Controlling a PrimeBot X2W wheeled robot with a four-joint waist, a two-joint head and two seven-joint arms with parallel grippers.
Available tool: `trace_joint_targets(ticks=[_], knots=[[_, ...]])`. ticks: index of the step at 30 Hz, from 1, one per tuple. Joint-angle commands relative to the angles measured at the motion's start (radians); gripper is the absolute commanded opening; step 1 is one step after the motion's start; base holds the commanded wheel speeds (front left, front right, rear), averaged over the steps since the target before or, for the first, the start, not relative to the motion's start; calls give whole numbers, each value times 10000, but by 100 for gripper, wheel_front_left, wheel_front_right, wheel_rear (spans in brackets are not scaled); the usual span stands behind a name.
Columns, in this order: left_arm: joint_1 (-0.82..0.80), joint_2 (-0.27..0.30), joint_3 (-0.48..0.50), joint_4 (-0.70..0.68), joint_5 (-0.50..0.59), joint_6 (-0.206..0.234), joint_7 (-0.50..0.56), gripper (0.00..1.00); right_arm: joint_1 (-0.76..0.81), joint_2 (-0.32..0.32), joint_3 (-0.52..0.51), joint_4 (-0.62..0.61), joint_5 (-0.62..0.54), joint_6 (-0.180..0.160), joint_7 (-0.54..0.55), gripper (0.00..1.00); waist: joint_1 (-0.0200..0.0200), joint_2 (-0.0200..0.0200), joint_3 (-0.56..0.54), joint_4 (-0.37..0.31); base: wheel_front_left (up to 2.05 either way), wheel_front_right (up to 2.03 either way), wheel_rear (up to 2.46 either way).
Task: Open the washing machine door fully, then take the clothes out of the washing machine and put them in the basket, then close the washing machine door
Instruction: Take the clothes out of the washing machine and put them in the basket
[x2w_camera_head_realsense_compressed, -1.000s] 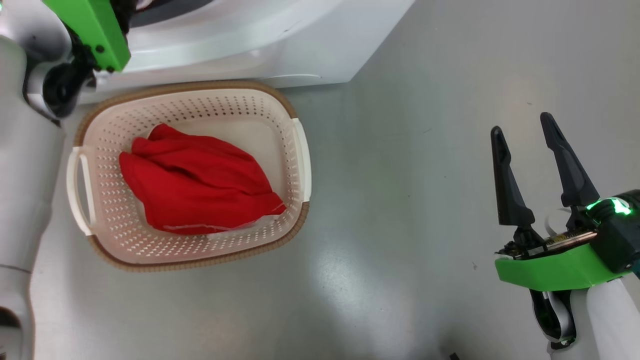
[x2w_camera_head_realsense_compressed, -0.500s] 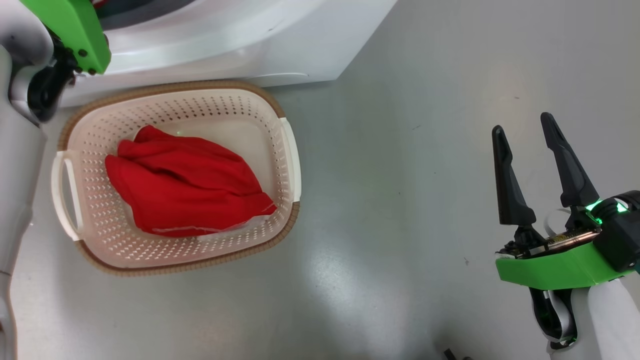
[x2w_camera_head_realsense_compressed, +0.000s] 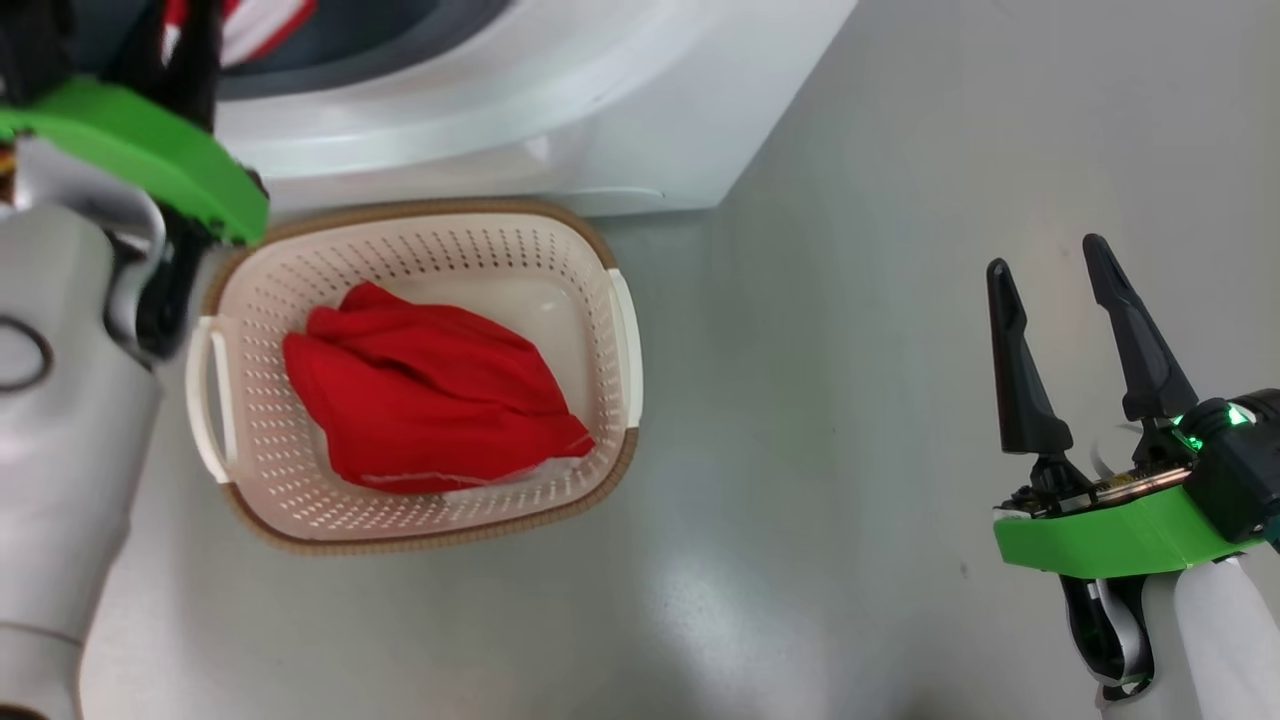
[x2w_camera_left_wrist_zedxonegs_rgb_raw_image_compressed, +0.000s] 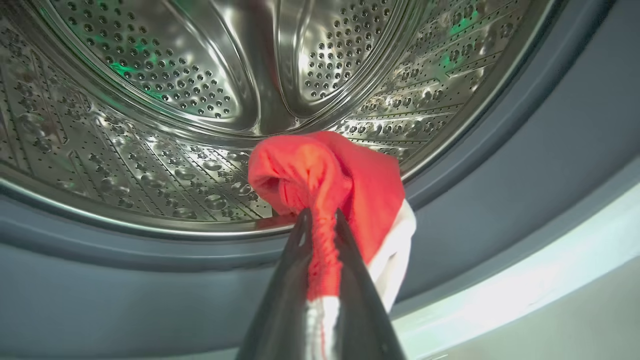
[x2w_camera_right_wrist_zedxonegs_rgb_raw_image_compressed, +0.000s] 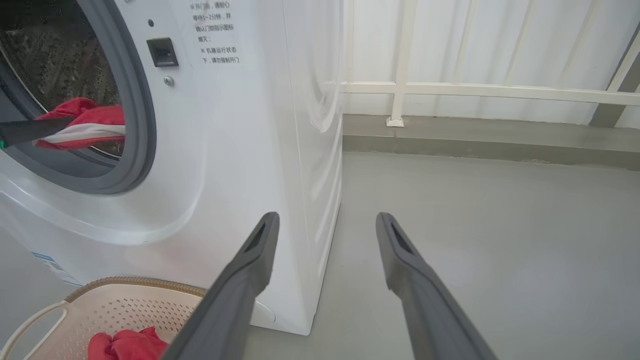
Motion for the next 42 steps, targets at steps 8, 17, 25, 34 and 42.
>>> trace_joint_targets(ticks=[8,17,25,34,42], knots=[[1876,555,1479,-2484,288,403,-443,0,506,-75,200,-64,-62,48,-63,100,0,0,-1295,402,0,0,0],[4753,189,2899,-5602,1228,953,-448,0,942,-75,220,157,-12,48,-63,100,0,0,-2477,449,0,0,0],[6424,154,2948,-7387,1490,1349,-433,0,1225,-75,264,262,19,48,-63,100,0,0,-3141,460,0,0,0],[7991,157,2942,-9397,1392,1935,-44,0,1369,-75,272,298,27,48,-63,100,0,0,-3456,452,0,0,0],[8363,-154,2951,-9040,920,1966,17,0,1233,-75,331,187,9,48,-63,100,0,0,-2835,444,0,0,0]])
